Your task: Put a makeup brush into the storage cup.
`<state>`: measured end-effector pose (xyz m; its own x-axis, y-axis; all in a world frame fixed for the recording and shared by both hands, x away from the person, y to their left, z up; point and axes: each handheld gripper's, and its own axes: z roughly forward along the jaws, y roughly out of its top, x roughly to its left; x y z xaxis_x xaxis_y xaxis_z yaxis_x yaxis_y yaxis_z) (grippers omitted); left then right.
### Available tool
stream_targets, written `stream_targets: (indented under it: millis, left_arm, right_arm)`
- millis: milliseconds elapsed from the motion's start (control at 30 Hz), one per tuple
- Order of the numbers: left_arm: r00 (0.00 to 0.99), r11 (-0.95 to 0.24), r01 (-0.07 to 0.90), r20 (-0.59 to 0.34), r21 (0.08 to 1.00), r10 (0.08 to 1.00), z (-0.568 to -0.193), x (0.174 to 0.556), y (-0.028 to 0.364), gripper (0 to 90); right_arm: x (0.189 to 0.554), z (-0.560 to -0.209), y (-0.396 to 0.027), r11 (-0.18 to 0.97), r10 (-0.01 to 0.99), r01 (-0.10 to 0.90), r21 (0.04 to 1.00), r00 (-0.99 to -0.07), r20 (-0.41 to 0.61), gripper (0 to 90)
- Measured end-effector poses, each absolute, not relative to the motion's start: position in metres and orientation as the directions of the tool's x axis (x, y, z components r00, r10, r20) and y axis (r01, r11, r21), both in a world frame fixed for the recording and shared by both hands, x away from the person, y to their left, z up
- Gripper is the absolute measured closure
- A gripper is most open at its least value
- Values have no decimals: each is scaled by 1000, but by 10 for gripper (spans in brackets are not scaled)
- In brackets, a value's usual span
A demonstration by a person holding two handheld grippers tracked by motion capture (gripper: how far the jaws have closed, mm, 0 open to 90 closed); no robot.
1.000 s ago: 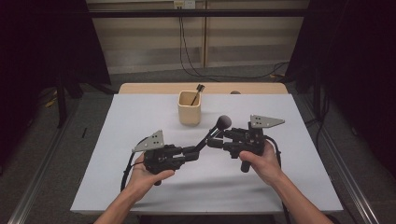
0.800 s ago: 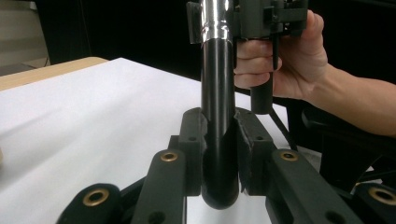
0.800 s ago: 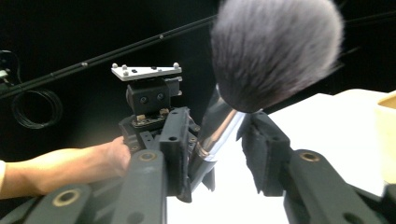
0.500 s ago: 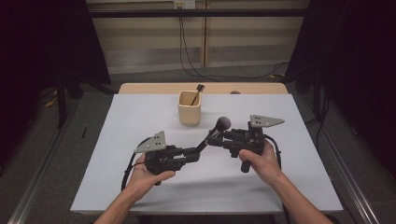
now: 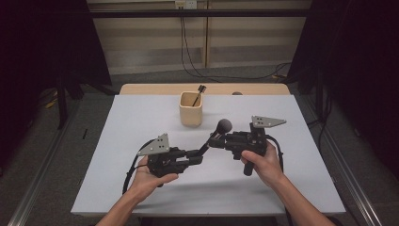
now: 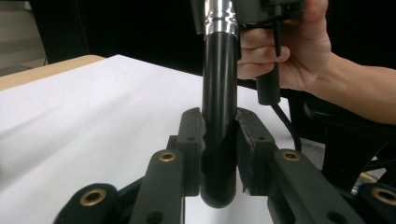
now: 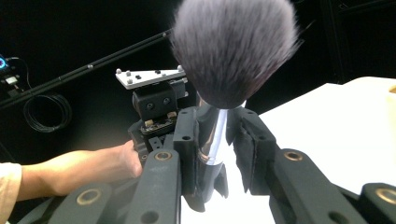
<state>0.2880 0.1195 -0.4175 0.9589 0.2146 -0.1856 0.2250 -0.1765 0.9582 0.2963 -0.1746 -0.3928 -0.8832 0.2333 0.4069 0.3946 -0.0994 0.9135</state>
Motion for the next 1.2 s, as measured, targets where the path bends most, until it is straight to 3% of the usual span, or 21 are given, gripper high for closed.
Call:
stream_targets:
  millis: [367, 700, 900, 1200]
  left_arm:
    - [954, -178, 242, -200, 954, 225, -419, 289, 119, 620]
    - [922, -213, 305, -232, 928, 309, -420, 290, 122, 300]
    - [877, -270, 355, -220, 895, 427, -420, 291, 128, 93]
    - [857, -233, 363, -225, 902, 463, -413, 288, 146, 30]
  right_arm:
    - [294, -389, -176, -75, 257, 368, 927, -891, 374, 719]
    - [295, -387, -184, -35, 318, 337, 941, -889, 330, 719]
    - [295, -387, -186, -3, 355, 326, 945, -883, 306, 719]
    - [296, -385, -191, 27, 398, 313, 949, -875, 277, 719]
